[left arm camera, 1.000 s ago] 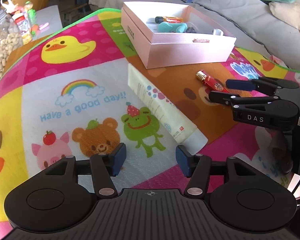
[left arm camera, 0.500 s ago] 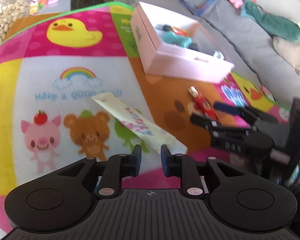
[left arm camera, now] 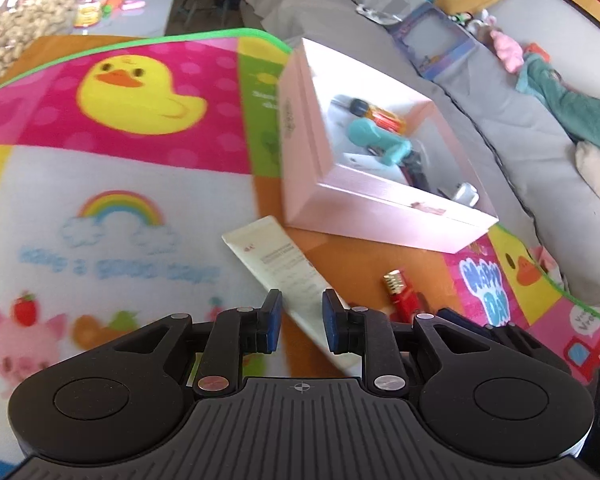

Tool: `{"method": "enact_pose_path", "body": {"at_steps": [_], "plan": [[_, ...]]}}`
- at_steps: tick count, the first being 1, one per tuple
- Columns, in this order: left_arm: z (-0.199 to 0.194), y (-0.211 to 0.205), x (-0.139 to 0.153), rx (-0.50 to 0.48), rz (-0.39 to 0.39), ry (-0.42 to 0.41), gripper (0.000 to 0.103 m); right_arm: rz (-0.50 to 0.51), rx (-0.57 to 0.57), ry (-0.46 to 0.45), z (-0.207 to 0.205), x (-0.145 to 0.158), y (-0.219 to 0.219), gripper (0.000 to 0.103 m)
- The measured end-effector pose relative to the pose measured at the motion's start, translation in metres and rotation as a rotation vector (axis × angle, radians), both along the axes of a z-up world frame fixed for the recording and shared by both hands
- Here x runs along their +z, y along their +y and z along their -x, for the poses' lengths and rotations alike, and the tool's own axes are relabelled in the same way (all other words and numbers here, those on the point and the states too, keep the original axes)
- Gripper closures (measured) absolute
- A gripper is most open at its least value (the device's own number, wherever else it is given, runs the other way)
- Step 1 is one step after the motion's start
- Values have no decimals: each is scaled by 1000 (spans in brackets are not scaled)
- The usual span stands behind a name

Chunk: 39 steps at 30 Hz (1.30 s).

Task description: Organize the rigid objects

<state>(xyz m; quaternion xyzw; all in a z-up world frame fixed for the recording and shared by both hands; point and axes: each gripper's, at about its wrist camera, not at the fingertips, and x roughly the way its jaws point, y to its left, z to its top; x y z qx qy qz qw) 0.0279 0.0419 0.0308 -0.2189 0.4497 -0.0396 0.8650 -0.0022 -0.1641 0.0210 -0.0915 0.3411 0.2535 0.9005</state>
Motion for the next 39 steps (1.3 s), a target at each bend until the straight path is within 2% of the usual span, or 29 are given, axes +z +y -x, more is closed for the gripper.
{"method": "enact_pose_path", "body": {"at_steps": [2,4,6,10,14,17,19,22,28,31,33,35,38,39], "plan": [[-4,-8,0,13,-39,-8,69,-1,-1,0,0,0,0,29],[-3,-12,1,4,-84,-27,70,-3,-4,-2,0,0,0,30],[1,-11,1,-15,-113,-40,70,-5,-17,-9,1,1,-2,39],[18,12,3,24,-92,-44,71,-4,-19,-2,4,5,-1,46],[36,41,8,82,-82,-55,71,5,67,-32,19,13,19,48],[43,51,13,94,-97,-69,71,-49,179,49,24,16,41,48],[45,50,16,73,-114,-79,71,-68,236,84,29,16,55,48],[43,38,16,7,-133,-87,71,-51,257,56,37,19,66,48],[34,-1,3,-88,-302,-134,69,29,190,-68,45,30,39,48],[27,-13,-5,-139,-303,-123,68,60,131,-114,40,34,21,48],[23,-22,-11,-182,-315,-92,71,57,94,-105,30,34,13,48],[24,-29,-13,-200,-362,-112,72,37,51,-66,15,30,5,48],[24,-25,-14,-199,-347,-111,72,6,9,-4,-5,22,3,49],[24,-23,-14,-198,-337,-112,72,-1,1,11,-10,20,3,53]]}}
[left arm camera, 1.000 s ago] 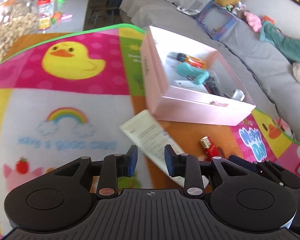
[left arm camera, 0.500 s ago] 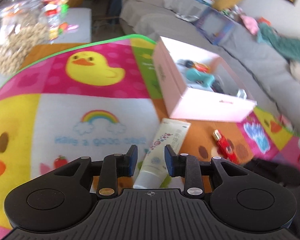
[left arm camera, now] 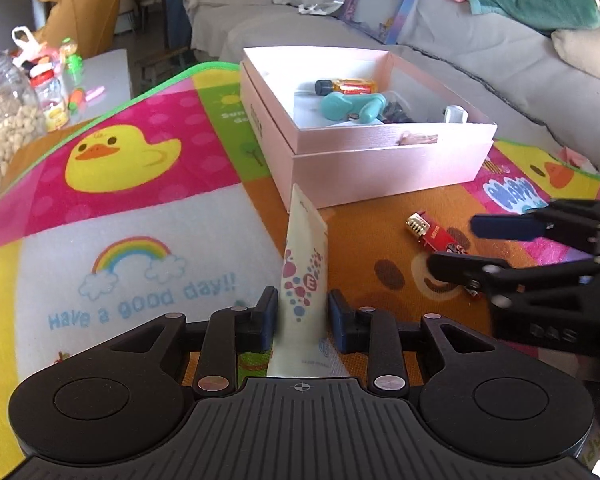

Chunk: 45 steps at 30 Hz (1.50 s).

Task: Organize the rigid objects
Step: 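Lift the cream tube with the left gripper while the right grasps the red lighter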

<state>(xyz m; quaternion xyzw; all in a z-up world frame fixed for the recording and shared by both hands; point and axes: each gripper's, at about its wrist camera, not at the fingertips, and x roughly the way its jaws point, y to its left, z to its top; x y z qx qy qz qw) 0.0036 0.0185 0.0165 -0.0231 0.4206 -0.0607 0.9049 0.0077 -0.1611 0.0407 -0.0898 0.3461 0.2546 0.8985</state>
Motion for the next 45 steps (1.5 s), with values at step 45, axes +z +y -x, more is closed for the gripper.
{"method": "enact_pose_path", "body": {"at_steps": [45], "plan": [[68,-8,25,-139,149,-54,74,30,-32,32,49,16,-77,55]]}}
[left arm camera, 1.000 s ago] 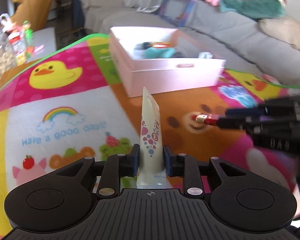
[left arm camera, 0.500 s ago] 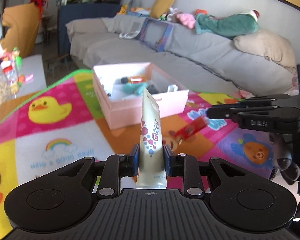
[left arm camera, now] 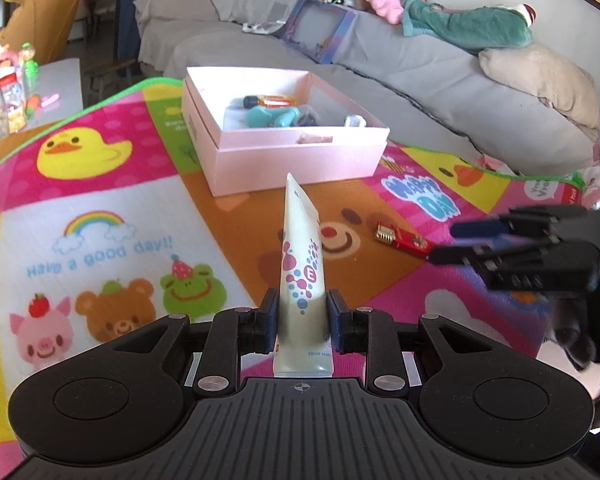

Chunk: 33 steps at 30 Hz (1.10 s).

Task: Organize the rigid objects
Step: 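Lift the cream tube with the left gripper while the right grasps the red lighter, then lower the tube and lighter into the pink box and open both grippers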

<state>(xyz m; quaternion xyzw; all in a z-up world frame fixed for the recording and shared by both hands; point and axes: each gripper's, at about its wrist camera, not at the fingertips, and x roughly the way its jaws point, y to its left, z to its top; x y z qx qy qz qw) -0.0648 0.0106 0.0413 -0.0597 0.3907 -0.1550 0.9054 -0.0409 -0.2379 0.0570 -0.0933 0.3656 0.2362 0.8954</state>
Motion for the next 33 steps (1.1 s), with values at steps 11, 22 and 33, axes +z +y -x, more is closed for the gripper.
{"method": "enact_pose_path", "body": {"at_steps": [11,22,33], "plan": [[2,13,-8,26,5,33,74,20,43,29,-31,-22,32,78],[-13,18,36,9,67,-80,74,-247,59,-76,-6,56,12,80],[-140,13,142,-8,51,-269,74,-424,-58,-259,-104,147,27,92]]}}
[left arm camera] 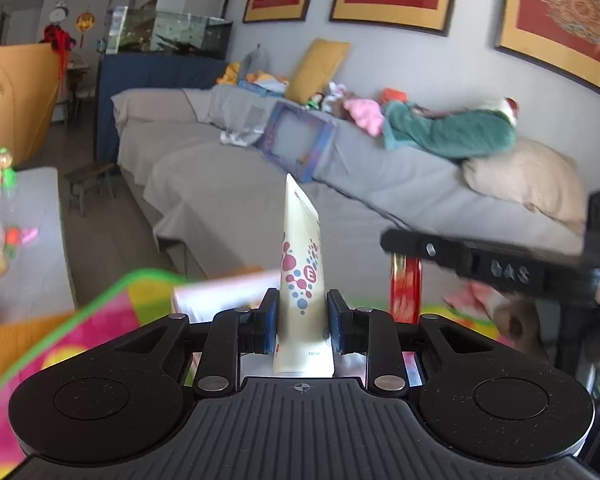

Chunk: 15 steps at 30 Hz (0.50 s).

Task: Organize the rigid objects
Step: 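Lower the tube and lighter into the pink box and open both grippers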

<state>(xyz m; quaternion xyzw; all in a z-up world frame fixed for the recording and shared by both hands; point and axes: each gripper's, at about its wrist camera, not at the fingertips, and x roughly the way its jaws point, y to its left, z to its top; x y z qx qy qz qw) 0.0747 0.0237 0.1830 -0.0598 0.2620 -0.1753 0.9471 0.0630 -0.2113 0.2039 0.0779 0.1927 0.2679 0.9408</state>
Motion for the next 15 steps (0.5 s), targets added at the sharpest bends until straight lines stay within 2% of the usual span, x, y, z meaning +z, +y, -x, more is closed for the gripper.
{"method": "enact_pose_path", "body": {"at_steps": [1,4,7,11,15], "plan": [[-17,-3,-6,8,-4,25,75,-9,1,10,-13,0,-1,92],[-69,-10,-46,1,-14,197,74,-10,-43,76,-47,-12,-2,84],[-89,-8,-88,0,-7,294,74,12,-96,146,-59,-32,-8,82],[-85,5,-108,13,3,302,74,61,-146,201,-57,-65,-19,75],[-53,22,-99,62,-44,218,74,156,-196,216,-46,-90,-13,74]]}}
